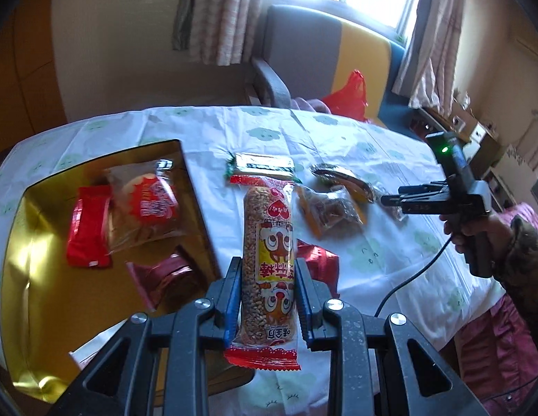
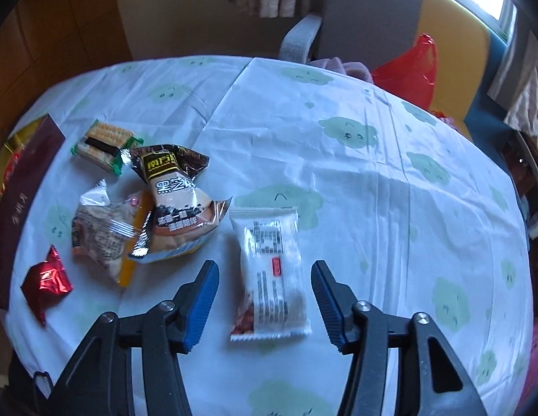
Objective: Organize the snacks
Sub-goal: 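Drop biscuit bar into tin with left tool while right tool grasps white packet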
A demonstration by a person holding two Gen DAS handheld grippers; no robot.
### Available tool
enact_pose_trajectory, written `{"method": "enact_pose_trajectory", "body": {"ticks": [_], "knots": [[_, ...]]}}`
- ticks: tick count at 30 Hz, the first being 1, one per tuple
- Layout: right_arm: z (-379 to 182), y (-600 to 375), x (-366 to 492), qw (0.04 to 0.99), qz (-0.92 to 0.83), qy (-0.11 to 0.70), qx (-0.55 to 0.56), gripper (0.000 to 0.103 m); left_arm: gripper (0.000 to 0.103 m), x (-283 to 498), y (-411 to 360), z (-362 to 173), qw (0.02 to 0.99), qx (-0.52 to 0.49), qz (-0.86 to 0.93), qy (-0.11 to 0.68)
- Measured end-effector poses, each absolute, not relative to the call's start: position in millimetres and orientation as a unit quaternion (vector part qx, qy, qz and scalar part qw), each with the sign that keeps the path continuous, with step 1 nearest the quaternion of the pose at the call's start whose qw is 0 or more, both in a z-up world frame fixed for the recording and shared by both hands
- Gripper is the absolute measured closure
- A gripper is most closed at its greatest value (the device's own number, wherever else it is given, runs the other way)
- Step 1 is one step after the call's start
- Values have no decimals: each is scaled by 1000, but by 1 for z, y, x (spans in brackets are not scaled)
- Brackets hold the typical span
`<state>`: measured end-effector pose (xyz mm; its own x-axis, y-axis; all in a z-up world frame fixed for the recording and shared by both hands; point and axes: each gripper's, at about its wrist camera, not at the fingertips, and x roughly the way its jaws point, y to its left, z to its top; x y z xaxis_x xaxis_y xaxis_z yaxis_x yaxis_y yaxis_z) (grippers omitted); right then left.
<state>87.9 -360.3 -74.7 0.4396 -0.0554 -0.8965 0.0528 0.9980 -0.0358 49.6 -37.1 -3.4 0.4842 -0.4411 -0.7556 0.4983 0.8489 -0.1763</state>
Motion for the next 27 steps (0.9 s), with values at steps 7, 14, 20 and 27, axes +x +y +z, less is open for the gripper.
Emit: {"method": "enact_pose_trajectory", "body": {"ticks": [7, 14, 20, 27], "knots": [[-84, -365, 90, 837, -37, 547, 1, 69, 74, 49, 7, 3, 879, 3, -222, 421], [-81, -345, 34, 836, -24, 548, 16, 69, 74, 59, 99, 0, 893, -82, -95, 431], [-80, -324, 4, 844, -23, 535, 18, 69, 74, 59, 151, -17, 880, -154, -31, 448], [-83, -320, 5, 846, -48, 530, 18, 69, 74, 66, 160, -28, 868, -199, -22, 453]]}}
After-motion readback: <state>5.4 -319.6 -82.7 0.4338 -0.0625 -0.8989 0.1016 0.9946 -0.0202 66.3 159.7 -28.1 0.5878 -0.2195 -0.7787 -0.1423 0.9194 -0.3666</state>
